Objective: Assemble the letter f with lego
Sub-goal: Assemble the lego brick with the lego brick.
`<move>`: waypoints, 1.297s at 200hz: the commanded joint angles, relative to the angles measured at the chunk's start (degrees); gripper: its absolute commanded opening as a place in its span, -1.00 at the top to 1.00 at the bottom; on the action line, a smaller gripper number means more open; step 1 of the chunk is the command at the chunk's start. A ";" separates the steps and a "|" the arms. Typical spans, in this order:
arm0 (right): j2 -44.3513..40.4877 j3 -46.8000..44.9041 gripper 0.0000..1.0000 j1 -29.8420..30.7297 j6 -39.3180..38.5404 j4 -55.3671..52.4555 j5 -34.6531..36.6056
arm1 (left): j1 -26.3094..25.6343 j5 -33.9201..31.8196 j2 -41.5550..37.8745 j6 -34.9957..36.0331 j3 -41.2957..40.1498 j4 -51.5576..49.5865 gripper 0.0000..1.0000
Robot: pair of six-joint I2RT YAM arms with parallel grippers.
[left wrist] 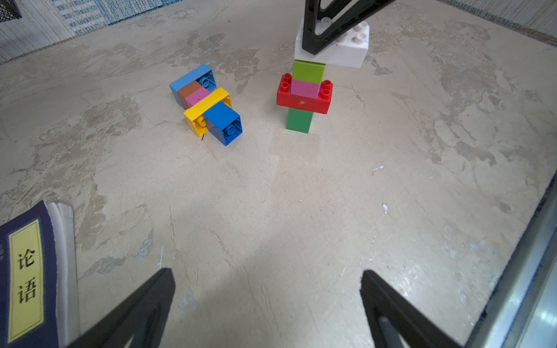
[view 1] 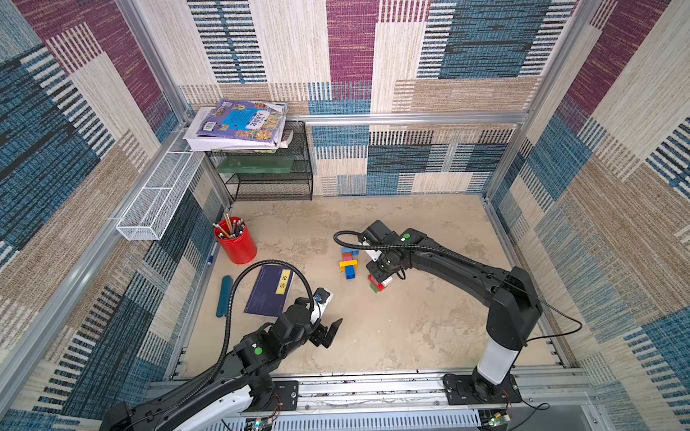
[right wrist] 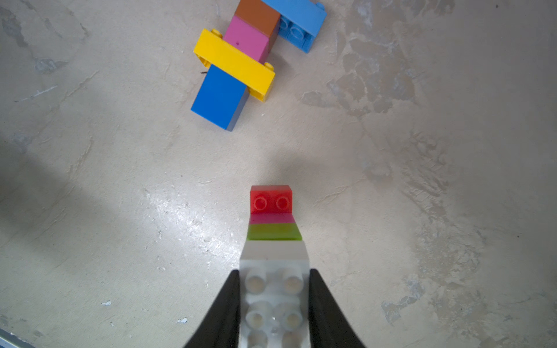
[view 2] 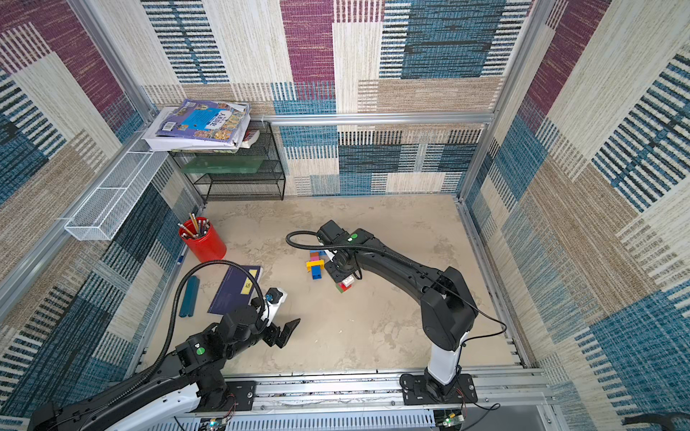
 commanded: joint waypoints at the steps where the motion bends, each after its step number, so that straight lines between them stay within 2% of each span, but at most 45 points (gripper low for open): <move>1: 0.49 0.40 0.41 0.22 -0.50 -0.87 0.57 | 0.00 -0.51 -0.03 -0.09 0.25 1.01 -0.98; 109: 2.50 0.34 0.43 0.55 -0.44 -3.57 -1.89 | -0.05 -0.44 -0.06 -0.08 0.25 0.94 -0.98; 259: 5.14 -3.11 0.49 1.01 3.94 -6.91 -2.14 | 0.00 -0.31 0.71 -0.02 0.47 1.07 -0.98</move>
